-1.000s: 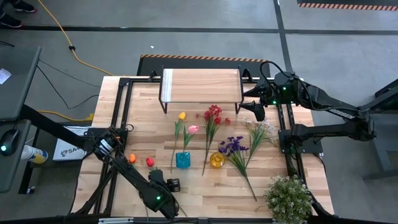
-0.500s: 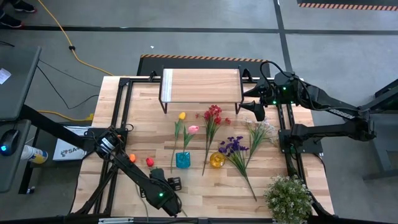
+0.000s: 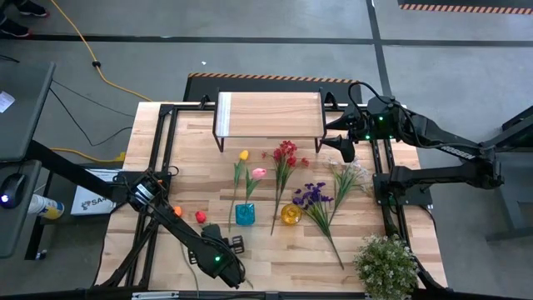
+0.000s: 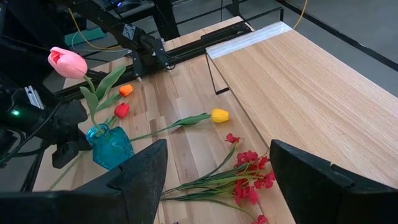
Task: Pick and place flowers into a vace then onto a shelf
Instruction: Put the red tulip into the blue vase
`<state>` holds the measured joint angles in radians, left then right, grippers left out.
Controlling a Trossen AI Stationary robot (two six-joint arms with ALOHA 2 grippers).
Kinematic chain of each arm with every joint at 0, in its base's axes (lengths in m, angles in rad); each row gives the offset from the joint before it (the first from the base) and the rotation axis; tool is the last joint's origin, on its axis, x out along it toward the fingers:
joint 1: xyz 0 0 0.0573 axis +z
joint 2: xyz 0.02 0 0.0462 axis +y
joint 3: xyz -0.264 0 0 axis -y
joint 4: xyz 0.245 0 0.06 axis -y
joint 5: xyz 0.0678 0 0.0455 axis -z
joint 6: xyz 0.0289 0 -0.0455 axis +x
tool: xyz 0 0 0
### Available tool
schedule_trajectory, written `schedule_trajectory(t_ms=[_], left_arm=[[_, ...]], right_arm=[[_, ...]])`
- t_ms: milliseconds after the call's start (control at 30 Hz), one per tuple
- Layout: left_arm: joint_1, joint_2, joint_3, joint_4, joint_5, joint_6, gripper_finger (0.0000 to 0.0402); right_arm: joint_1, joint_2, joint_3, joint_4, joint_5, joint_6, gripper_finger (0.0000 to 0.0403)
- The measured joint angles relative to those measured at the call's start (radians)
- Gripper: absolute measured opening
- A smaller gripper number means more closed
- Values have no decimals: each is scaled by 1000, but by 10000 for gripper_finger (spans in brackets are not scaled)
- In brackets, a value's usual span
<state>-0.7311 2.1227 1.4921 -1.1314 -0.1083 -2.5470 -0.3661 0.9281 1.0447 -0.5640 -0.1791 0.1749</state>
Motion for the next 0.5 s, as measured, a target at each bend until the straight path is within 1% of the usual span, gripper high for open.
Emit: schedule_trajectory(t_ms=[100,167,267,400,500], left_arm=[[-1,0,-1,-4,-1,3,54],[-2,0,-1,-4,-4,6,24],[-2,0,-1,-4,-5,7,22],[-2,0,-1,-5,-9,8,35],[-2,0,-1,-13,-21,8,22]], right_arm=[[0,0,0,0,0,0,273],[0,0,0,0,0,0,273],[0,0,0,0,-2,0,273],[0,0,0,0,-20,0,273],[0,0,0,0,-40,0,273]])
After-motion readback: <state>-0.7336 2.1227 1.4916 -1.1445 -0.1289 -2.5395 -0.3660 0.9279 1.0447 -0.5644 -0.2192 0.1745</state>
